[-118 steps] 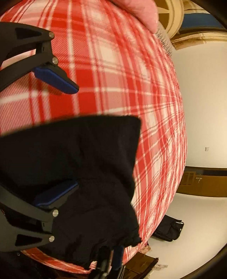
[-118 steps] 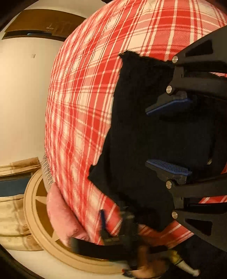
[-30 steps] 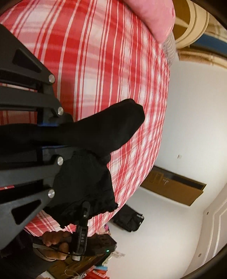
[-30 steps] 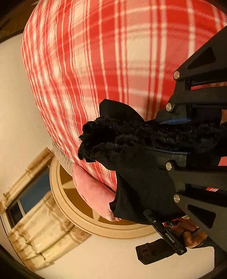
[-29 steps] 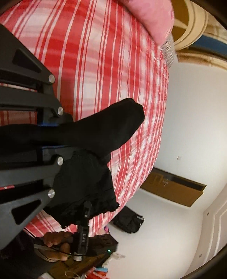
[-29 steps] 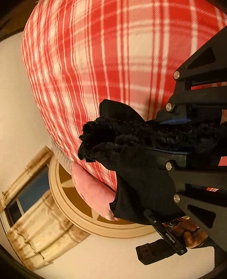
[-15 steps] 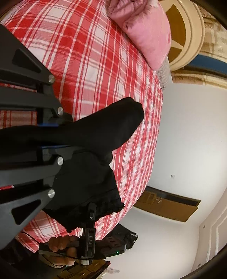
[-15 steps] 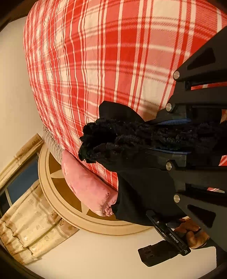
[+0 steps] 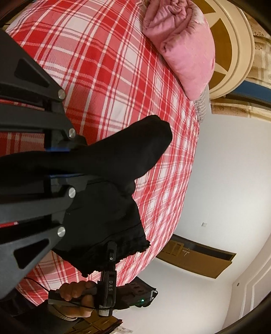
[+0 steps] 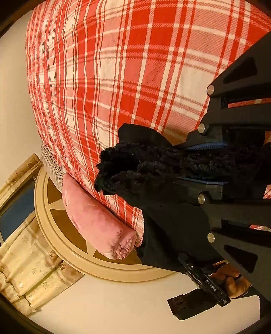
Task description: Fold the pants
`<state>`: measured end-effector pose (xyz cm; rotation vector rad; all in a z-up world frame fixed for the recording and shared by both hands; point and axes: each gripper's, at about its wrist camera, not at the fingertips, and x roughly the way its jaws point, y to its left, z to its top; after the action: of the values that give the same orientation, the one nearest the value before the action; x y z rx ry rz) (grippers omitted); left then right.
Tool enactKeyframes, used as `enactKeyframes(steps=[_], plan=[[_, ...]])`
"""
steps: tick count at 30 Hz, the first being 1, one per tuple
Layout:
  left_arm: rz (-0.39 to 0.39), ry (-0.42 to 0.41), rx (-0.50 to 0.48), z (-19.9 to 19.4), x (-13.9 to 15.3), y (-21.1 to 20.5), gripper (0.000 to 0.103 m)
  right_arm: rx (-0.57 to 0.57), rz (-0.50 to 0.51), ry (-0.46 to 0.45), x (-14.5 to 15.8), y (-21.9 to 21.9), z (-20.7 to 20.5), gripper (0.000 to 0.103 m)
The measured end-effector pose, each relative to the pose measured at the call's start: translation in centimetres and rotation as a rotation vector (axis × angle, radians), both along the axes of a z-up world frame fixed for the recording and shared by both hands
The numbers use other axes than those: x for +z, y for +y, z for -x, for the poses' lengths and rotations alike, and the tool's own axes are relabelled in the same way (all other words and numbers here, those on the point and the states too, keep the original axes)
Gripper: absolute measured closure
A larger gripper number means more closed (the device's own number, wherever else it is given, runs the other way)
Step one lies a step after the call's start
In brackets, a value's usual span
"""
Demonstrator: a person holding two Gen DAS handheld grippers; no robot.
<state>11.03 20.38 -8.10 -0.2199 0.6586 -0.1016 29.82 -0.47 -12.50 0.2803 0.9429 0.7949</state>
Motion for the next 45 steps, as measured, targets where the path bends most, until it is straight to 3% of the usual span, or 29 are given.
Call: enactKeyframes(steps=[17,23,36,40,45], plan=[[0.007,0.085,0.031,-1.3,-5.0,2.3,0.085,-0.005,0.047,0.053,-3.9,1.0,-2.2,0.078],[-0.081,0.100,0.055,-1.5,-5.7,2.0,0.062,-0.044,0.050,0.082,-5.4,0.4,-3.1,0.067],[-0.081,0.111,0.128,-2.1,-8.0,3.1,0.025,-0.065,0.097,0.048,-6.0,-0.2,-2.4,0.058],[-0.104,0.102,0.159,-2.1,-8.2,3.3,0.009,-0.105,0.095,0.023,-5.3,-1.4,-2.0,0.042],[-0.124,0.133,0.180,-1.8,-7.8,3.4,0.004,-0.223,0.064,0.040,-4.0,-5.2,-0.8,0.040]])
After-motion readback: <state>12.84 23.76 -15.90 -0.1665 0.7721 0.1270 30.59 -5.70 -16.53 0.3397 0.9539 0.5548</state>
